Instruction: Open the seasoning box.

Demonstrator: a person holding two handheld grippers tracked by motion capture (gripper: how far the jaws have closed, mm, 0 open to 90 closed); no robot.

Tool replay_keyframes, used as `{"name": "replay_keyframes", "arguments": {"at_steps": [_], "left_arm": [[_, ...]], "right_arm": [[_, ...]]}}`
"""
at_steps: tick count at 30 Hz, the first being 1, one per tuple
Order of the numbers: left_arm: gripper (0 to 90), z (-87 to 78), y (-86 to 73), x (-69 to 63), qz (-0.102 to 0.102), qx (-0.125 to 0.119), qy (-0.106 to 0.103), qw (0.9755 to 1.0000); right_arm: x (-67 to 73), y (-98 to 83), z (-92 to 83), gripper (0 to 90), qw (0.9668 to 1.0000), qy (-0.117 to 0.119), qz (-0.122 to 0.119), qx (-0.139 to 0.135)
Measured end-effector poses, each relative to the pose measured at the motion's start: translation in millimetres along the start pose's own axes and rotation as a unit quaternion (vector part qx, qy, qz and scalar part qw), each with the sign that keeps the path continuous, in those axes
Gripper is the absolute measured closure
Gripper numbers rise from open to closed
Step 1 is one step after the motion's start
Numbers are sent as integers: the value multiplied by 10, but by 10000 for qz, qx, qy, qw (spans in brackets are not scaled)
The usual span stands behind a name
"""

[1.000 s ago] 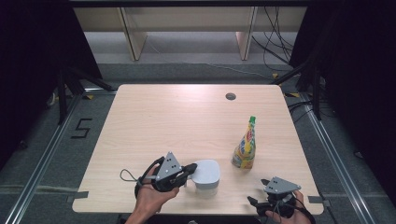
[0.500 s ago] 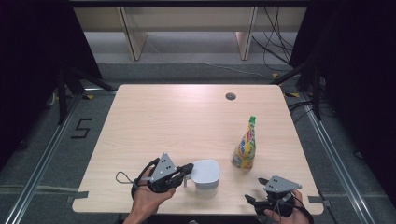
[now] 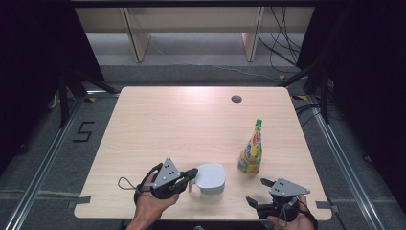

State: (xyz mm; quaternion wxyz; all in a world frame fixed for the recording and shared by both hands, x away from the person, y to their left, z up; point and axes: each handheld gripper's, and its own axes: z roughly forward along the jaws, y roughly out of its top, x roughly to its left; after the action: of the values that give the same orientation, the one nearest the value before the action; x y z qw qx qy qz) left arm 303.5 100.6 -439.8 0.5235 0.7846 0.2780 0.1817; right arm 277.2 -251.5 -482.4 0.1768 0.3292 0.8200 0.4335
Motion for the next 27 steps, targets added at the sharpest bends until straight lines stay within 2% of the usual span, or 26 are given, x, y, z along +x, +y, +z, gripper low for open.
{"name": "replay_keyframes", "arguments": {"at_steps": [6, 7, 8, 9, 11, 12, 16, 17, 18, 19, 21, 22, 24, 25, 26, 27], "left_arm": [[891, 1, -11, 0, -60, -40, -22, 10000], [891, 1, -8, 11, 22, -46, -43, 10000], [892, 1, -9, 12, 45, -44, -43, 10000], [892, 1, -9, 11, 40, -45, -43, 10000], [891, 1, -9, 12, 43, -47, -40, 10000], [891, 1, -11, 10, 45, -55, -32, 10000], [892, -2, -18, 1, -52, -59, 0, 10000], [891, -5, -21, 3, -48, -61, 1, 10000], [891, -5, -24, 5, -66, -71, -16, 10000], [891, -5, -28, 8, -82, -87, -22, 9999], [891, -4, -33, 8, -119, -110, -19, 9999], [891, -7, -36, 11, -109, -104, -15, 9999], [891, -11, -39, 17, -92, -94, -19, 9999], [892, -13, -39, 25, -28, -84, -23, 10000], [891, -16, -47, 12, -133, -79, 18, 9999], [891, -19, -50, 18, -81, -72, 38, 9999]], "right_arm": [[47, 57, 19, 193, 9998, 72, -38, -169], [37, 75, 26, 208, 9996, 106, -167, -216], [72, 89, 30, 226, 9996, 170, -71, -226], [79, 105, 31, 236, 9995, 177, -89, -253], [66, 130, 61, 268, 9991, 175, -265, -276], [80, 150, 84, 310, 9992, 235, -257, -215], [82, 180, 116, 359, 9989, 293, -326, -183], [93, 201, 124, 398, 9990, 343, -248, -150], [87, 216, 125, 418, 9988, 315, -322, -211], [88, 229, 139, 444, 9982, 390, -370, -261], [107, 255, 129, 503, 9983, 379, -353, -272], [107, 255, 129, 503, 9983, 379, -353, -272], [119, 292, 130, 561, 9972, 415, -523, -347], [122, 301, 128, 579, 9970, 408, -532, -385], [143, 315, 118, 595, 9974, 411, -461, -372], [143, 333, 129, 615, 9965, 422, -588, -415]]}}
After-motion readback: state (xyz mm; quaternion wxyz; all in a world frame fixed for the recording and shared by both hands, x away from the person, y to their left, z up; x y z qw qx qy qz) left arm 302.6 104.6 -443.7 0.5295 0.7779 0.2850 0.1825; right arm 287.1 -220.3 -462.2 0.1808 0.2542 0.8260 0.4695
